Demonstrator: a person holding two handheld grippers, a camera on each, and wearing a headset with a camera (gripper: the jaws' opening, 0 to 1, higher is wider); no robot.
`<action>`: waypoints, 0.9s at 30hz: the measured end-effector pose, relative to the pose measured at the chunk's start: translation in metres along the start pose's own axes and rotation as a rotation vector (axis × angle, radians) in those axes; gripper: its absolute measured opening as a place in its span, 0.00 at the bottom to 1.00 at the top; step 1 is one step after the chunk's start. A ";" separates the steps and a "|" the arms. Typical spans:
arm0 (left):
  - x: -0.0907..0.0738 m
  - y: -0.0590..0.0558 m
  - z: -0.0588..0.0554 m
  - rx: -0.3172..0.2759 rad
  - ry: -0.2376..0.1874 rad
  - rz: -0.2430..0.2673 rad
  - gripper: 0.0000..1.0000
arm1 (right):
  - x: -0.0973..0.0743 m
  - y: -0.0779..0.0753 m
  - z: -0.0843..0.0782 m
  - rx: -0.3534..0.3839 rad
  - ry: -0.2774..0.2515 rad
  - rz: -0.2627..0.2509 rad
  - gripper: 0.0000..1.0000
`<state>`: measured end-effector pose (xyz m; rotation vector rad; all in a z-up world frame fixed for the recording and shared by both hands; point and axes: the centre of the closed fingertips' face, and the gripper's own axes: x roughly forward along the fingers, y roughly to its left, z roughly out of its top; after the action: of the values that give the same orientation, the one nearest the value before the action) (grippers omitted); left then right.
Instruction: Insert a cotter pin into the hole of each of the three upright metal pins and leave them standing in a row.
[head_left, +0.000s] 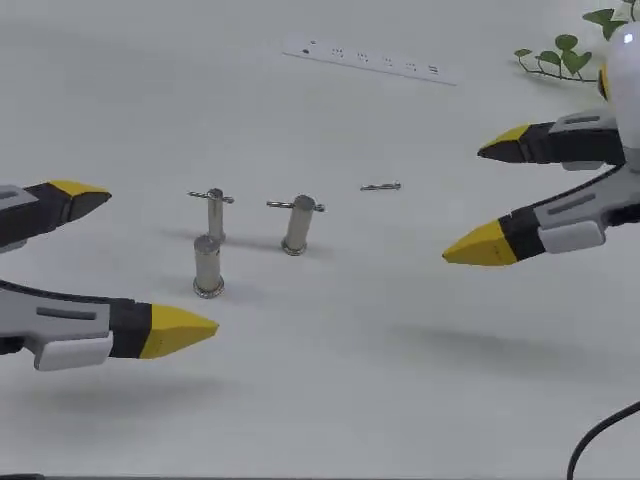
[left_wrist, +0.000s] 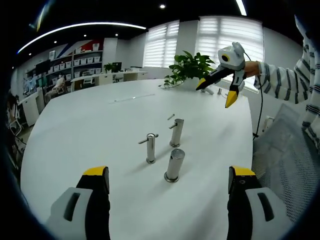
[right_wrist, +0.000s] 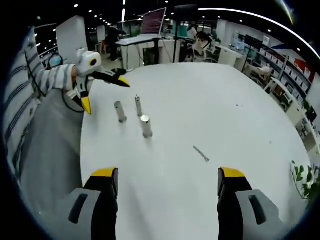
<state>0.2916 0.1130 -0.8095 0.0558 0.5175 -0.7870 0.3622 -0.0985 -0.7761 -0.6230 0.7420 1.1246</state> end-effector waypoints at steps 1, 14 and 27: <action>0.000 0.000 0.000 -0.001 0.002 -0.003 1.00 | 0.004 -0.002 0.000 -0.007 0.011 0.007 0.81; -0.002 0.003 -0.005 -0.007 0.033 0.007 1.00 | 0.049 -0.044 -0.011 -0.020 0.120 0.103 0.72; -0.001 0.000 -0.022 -0.013 0.085 -0.006 1.00 | 0.082 -0.065 -0.017 -0.124 0.211 0.116 0.48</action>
<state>0.2816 0.1185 -0.8279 0.0758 0.6038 -0.7897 0.4405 -0.0857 -0.8458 -0.8203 0.9027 1.2302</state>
